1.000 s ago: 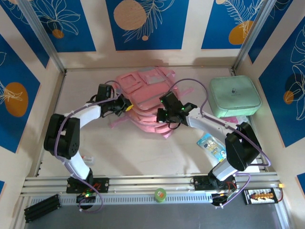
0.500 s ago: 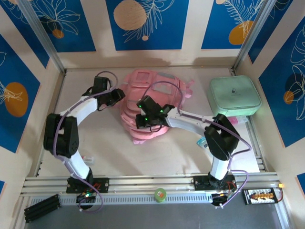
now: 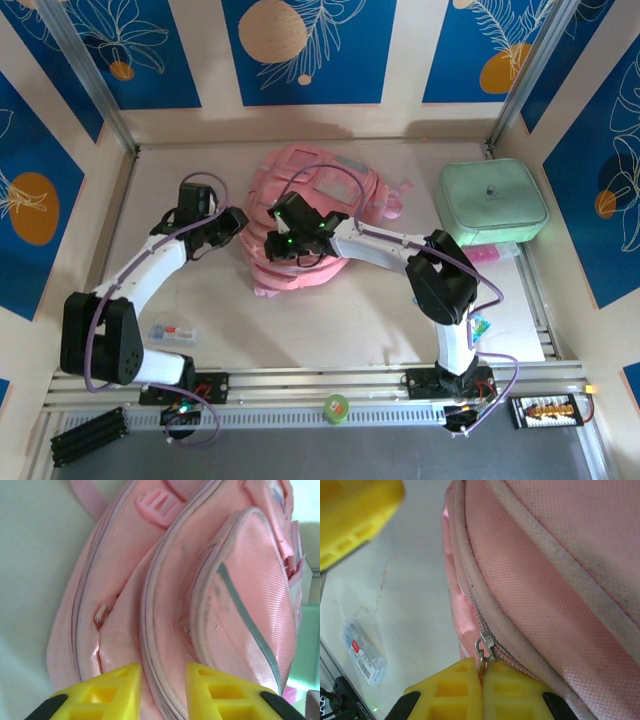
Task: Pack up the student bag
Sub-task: Zip the student bag at the center of the table.
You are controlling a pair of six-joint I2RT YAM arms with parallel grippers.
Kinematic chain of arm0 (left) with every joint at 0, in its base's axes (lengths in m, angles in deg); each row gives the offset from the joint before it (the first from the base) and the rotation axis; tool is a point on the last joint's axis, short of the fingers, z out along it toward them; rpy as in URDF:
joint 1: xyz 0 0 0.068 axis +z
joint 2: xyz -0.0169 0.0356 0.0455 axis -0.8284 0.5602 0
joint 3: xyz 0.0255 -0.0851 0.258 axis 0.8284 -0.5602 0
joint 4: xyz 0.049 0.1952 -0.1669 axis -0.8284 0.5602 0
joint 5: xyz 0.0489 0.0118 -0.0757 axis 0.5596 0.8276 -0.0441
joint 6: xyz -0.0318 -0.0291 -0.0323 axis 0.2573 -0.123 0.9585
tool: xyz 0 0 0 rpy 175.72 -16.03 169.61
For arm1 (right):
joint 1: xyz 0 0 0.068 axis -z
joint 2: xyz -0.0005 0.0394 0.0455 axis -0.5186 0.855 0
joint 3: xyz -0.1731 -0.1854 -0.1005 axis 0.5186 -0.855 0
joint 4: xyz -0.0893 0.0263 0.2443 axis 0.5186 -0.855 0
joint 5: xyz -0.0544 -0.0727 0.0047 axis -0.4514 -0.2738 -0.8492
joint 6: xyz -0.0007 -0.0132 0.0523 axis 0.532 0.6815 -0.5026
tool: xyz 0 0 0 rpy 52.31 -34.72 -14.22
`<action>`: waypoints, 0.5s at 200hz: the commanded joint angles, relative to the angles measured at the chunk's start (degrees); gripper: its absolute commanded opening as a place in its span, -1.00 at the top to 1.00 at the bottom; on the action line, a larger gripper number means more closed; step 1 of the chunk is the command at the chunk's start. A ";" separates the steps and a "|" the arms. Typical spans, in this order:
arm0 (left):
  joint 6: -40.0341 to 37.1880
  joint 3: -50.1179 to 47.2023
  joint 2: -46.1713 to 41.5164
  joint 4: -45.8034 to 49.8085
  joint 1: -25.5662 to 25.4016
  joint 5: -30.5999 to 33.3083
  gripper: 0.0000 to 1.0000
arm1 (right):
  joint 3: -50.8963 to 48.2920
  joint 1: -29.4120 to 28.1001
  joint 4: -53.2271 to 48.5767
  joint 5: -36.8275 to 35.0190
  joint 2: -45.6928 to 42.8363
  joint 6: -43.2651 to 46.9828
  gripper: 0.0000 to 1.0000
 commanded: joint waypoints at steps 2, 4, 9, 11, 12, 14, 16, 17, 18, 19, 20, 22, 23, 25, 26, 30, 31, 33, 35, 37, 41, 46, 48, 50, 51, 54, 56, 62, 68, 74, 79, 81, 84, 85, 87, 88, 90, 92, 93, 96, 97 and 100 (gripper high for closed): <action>4.70 -1.39 1.28 -1.71 -1.16 0.33 0.51 | 1.95 -0.71 2.38 3.68 -0.24 0.70 1.00; 4.81 -1.54 1.37 -2.09 -1.17 0.39 0.51 | 1.95 -0.72 2.38 3.74 -0.26 0.69 1.00; 5.17 -1.98 1.67 -3.29 -1.15 0.27 0.51 | 1.86 -0.69 2.30 3.81 -0.35 0.70 1.00; 5.33 -2.06 1.84 -3.81 -1.17 0.13 0.50 | 1.86 -0.71 2.29 3.86 -0.33 0.67 1.00; 5.44 -2.11 1.93 -4.07 -1.17 0.01 0.50 | 1.81 -0.71 2.29 3.90 -0.33 0.68 1.00; 5.53 -2.21 2.10 -4.48 -1.24 -0.19 0.50 | 1.83 -0.67 2.29 3.84 -0.44 0.69 1.00; 5.72 -2.16 2.23 -4.90 -1.19 -0.44 0.51 | 1.72 -0.71 2.29 3.87 -0.44 0.69 1.00; 5.77 -2.16 2.39 -5.05 -1.22 -0.54 0.51 | 1.70 -0.71 2.29 3.95 -0.47 0.69 1.00; 5.79 -2.15 2.51 -5.22 -1.20 -0.68 0.50 | 1.69 -0.71 2.34 3.95 -0.49 0.65 1.00; 5.85 -2.15 2.66 -5.39 -1.18 -0.84 0.50 | 1.69 -0.72 2.36 3.94 -0.54 0.67 1.00; 5.92 -2.15 2.78 -5.56 -1.22 -0.96 0.50 | 1.68 -0.72 2.37 3.94 -0.52 0.68 1.00; 6.02 -2.13 2.97 -5.98 -1.18 -1.27 0.50 | 1.55 -0.67 2.38 3.94 -0.64 0.63 1.00; 6.01 -2.14 3.11 -6.17 -1.18 -1.44 0.50 | 1.57 -0.69 2.42 3.94 -0.61 0.62 1.00; 6.06 -2.04 3.32 -6.57 -1.24 -1.72 0.49 | 1.50 -0.71 2.46 3.98 -0.73 0.61 1.00; 6.12 -2.01 3.41 -6.72 -1.20 -1.88 0.49 | 1.46 -0.71 2.42 4.01 -0.70 0.61 1.00; 6.26 -1.90 3.87 -7.39 -1.25 -2.47 0.48 | 1.30 -0.79 2.58 4.09 -0.75 0.61 1.00; 6.30 -1.85 3.95 -7.49 -1.26 -2.61 0.47 | 1.23 -0.80 2.61 4.11 -0.76 0.61 1.00; 6.42 -1.77 4.12 -7.71 -1.30 -2.76 0.46 | 1.13 -0.78 2.64 4.22 -0.81 0.61 1.00; 6.50 -1.68 4.34 -7.92 -1.36 -2.97 0.46 | 1.06 -0.80 2.71 4.28 -0.84 0.54 1.00; 6.51 -1.59 4.49 -8.06 -1.33 -3.09 0.45 | 1.00 -0.80 2.79 4.33 -0.85 0.50 1.00; 6.64 -1.54 4.76 -8.48 -1.41 -3.23 0.44 | 0.86 -0.76 2.96 4.55 -0.93 0.52 1.00; 6.69 -1.38 5.05 -8.84 -1.47 -3.35 0.43 | 0.62 -0.80 3.20 4.70 -1.03 0.52 1.00; 6.65 -1.32 5.13 -8.93 -1.51 -3.30 0.42 | 0.52 -0.78 3.31 4.72 -1.10 0.56 1.00; 6.62 -1.28 5.28 -9.00 -1.45 -3.35 0.41 | 0.51 -0.84 3.40 4.80 -1.16 0.55 1.00; 6.66 -1.28 5.31 -8.95 -1.44 -3.36 0.41 | 0.48 -0.87 3.42 4.81 -1.14 0.58 1.00; 6.64 -1.20 5.47 -8.86 -1.51 -3.17 0.40 | 0.32 -0.89 3.55 4.93 -1.20 0.65 1.00; 6.68 -1.12 5.58 -8.83 -1.52 -3.01 0.40 | 0.31 -0.89 3.60 4.91 -1.25 0.66 1.00; 6.64 -0.93 5.91 -8.62 -1.52 -2.65 0.39 | 0.16 -0.98 3.76 4.98 -1.38 0.69 1.00; 6.65 -0.78 6.25 -8.57 -1.52 -2.57 0.39 | 0.05 -1.06 3.81 4.83 -1.51 0.86 1.00; 6.65 -0.60 6.68 -8.55 -1.52 -2.57 0.39 | -0.01 -1.10 3.73 4.67 -1.56 1.00 1.00; 6.61 -0.42 7.04 -8.63 -1.59 -2.50 0.42 | -0.03 -1.21 3.65 4.57 -1.64 1.04 1.00; 6.65 -0.33 7.14 -8.64 -1.54 -2.56 0.43 | -0.11 -1.21 3.62 4.49 -1.64 1.11 1.00; 6.67 -0.24 7.34 -8.63 -1.52 -2.64 0.44 | -0.16 -1.22 3.44 4.35 -1.71 1.21 1.00; 6.68 -0.19 7.44 -8.59 -1.52 -2.65 0.45 | -0.16 -1.27 3.43 4.28 -1.72 1.21 1.00; 6.63 -0.06 7.55 -8.56 -1.57 -2.70 0.47 | -0.16 -1.25 3.30 4.16 -1.77 1.26 1.00; 6.62 -0.09 7.64 -8.55 -1.59 -2.73 0.48 | -0.16 -1.29 3.28 4.14 -1.80 1.29 1.00; 6.57 -0.01 7.75 -8.48 -1.58 -2.68 0.49 | -0.14 -1.32 3.15 3.95 -1.81 1.35 1.00; 6.58 0.10 7.78 -8.49 -1.49 -2.62 0.50 | -0.16 -1.33 3.06 3.77 -1.86 1.39 1.00; 6.55 0.16 7.80 -8.43 -1.51 -2.56 0.51 | -0.16 -1.37 2.94 3.68 -1.89 1.39 1.00; 6.51 0.32 7.97 -8.38 -1.53 -2.50 0.53 | -0.22 -1.38 2.72 3.36 -1.97 1.50 1.00; 6.47 0.36 8.02 -8.29 -1.53 -2.40 0.53 | -0.23 -1.40 2.68 3.25 -2.03 1.53 1.00; 6.32 0.54 8.07 -8.14 -1.50 -2.23 0.54 | -0.32 -1.49 2.38 2.84 -2.14 1.61 1.00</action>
